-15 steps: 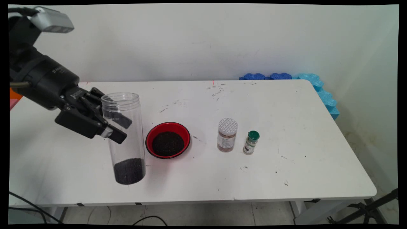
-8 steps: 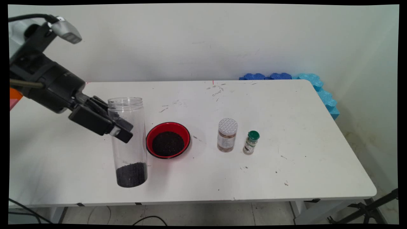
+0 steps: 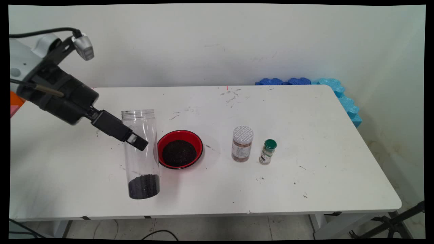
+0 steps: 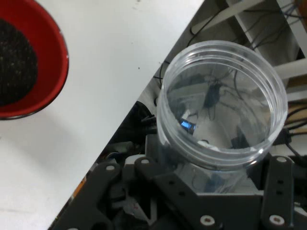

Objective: Pour the black seasoning powder in the red bowl

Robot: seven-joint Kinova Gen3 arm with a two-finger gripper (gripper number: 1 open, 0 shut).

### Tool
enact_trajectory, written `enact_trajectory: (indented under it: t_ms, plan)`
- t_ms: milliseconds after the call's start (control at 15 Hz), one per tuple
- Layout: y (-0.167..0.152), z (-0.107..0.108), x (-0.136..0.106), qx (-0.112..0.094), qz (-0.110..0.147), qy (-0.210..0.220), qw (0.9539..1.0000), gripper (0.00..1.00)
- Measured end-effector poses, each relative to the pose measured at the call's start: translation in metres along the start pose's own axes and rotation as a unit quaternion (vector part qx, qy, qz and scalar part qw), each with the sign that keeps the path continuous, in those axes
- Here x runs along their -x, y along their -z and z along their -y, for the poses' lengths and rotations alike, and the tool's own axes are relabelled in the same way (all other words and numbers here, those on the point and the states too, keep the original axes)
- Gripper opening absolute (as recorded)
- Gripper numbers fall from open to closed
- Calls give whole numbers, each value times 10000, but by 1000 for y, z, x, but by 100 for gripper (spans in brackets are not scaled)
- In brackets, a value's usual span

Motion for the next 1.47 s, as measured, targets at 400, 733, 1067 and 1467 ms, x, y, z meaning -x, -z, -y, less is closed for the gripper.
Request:
enact_trajectory:
  t_ms: [400, 733, 1067, 1467]
  plan:
    - [-13, 17, -3, -67, -59, 1023, 9947, 0]
    - [-25, 29, -6, -8, -106, 2056, 9786, 0]
    - [-32, 37, -6, 42, -164, 2937, 9558, 0]
    - [-39, 49, -3, 35, -215, 3866, 9220, 0]
